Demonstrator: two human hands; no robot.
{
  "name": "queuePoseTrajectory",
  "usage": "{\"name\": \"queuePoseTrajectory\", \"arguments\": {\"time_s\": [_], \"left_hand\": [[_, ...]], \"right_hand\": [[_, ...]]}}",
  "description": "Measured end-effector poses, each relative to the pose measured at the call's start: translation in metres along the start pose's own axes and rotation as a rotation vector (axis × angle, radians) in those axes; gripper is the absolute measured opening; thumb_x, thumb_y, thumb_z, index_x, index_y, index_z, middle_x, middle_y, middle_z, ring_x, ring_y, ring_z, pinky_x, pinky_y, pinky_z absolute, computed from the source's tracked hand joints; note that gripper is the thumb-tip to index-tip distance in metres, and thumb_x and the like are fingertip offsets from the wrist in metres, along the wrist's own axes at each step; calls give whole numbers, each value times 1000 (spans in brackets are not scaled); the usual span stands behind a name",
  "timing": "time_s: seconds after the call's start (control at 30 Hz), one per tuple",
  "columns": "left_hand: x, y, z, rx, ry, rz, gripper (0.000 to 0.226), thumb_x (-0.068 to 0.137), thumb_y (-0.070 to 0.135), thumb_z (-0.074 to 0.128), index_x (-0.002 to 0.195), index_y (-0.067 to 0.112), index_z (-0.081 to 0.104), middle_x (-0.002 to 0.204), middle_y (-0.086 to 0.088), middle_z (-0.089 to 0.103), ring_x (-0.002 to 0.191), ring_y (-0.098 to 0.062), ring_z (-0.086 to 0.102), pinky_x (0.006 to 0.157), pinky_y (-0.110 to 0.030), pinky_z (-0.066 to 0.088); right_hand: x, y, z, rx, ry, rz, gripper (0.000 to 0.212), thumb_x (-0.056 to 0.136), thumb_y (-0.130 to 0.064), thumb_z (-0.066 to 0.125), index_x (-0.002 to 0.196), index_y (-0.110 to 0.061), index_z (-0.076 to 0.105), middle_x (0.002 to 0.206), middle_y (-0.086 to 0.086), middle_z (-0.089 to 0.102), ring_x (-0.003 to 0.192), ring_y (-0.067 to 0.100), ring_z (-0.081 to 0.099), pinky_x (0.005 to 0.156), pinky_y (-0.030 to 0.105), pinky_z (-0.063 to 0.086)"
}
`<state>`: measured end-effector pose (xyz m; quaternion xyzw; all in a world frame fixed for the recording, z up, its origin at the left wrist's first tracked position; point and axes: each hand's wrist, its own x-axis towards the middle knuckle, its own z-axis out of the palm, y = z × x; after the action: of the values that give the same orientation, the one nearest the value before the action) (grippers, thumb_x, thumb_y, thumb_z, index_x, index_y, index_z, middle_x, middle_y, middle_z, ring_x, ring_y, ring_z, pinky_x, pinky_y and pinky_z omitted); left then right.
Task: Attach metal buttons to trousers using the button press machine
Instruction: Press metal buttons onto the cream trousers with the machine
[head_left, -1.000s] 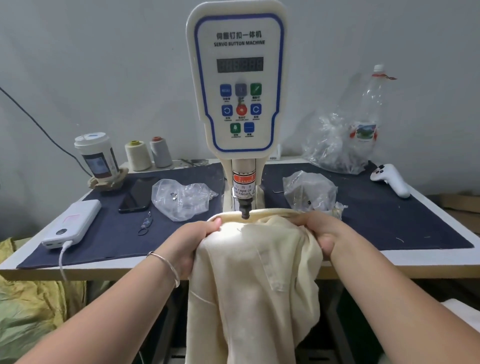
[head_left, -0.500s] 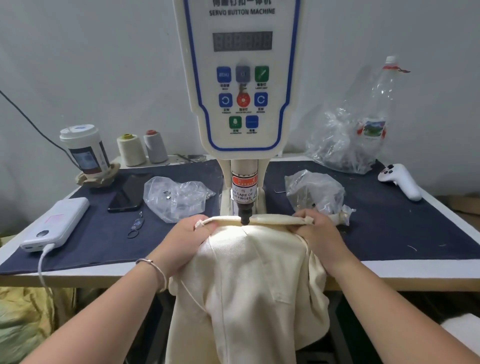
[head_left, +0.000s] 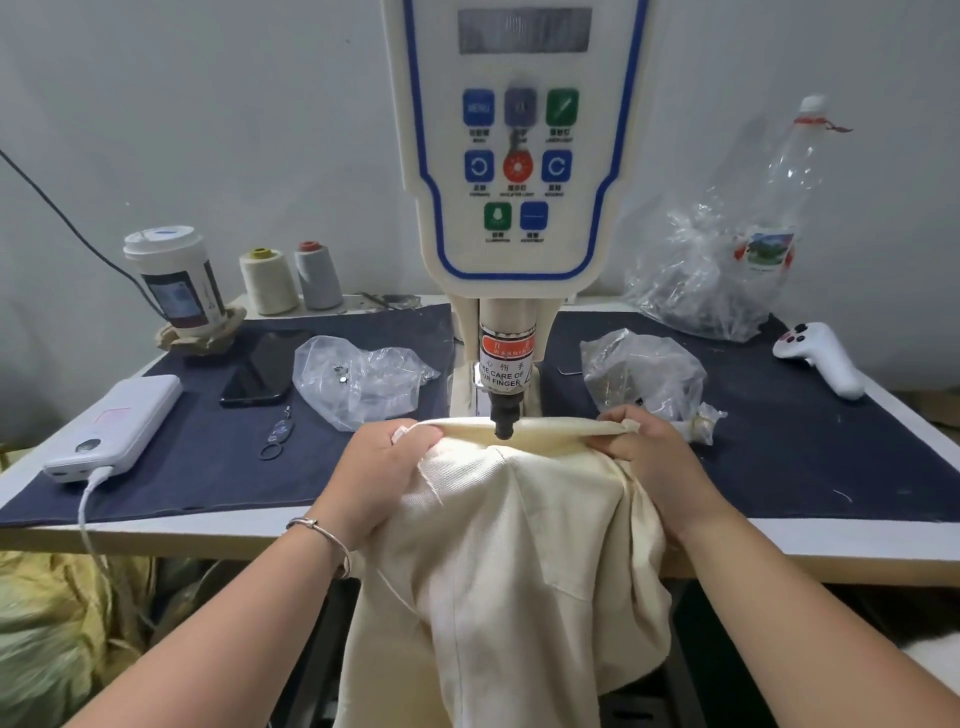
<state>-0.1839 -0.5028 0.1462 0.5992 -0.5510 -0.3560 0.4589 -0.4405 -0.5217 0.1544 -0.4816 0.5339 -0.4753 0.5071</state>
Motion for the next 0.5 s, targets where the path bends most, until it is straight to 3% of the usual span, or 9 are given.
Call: {"name": "queuePoseTrajectory", "arguments": {"time_s": [0.07,0.13,0.2,0.3,0.4,0.5], "left_hand": [[1,5,-2,-95,13,-132,37,70,45,63,63,10,52,61,-5,45,56,-16,41,55,-27,34],[2,4,-11,-161,-96,-271,44,73,44,71,81,1,68,78,-13,68,67,-21,57,66,-32,45],[0,3,-27,-196,-359,-377,49,72,42,81,104,5,74,105,-20,73,84,-27,69,75,-35,55],[3,4,-52,-171,-692,-425,70,57,32,94,113,-2,68,111,-24,70,92,-31,70,77,-37,58],[7,5,-59,-221,-704,-373,52,69,17,86,115,-1,68,113,-24,69,95,-30,71,78,-36,59],[0,1,-52,-447,-572,-330,29,76,21,78,103,8,76,104,-17,73,90,-26,72,74,-35,59]], "right_hand": [[0,-4,0,133,-66,74,11,81,0,66,89,-7,65,71,7,62,60,13,57,53,22,48],[0,-8,0,198,-128,145,21,82,5,61,103,3,65,81,17,63,68,22,61,59,28,50],[0,-10,-2,273,-201,207,31,80,8,56,110,8,62,88,22,64,75,27,64,65,32,53],[-1,-15,-5,386,-290,268,36,71,0,58,107,-2,64,87,17,67,73,25,66,67,31,55],[-1,-16,-3,418,-290,327,30,83,0,55,111,-2,65,91,17,67,79,27,65,75,37,54],[-2,-15,0,393,-264,389,21,91,-5,53,107,1,66,91,18,69,78,28,67,75,38,55]]}}
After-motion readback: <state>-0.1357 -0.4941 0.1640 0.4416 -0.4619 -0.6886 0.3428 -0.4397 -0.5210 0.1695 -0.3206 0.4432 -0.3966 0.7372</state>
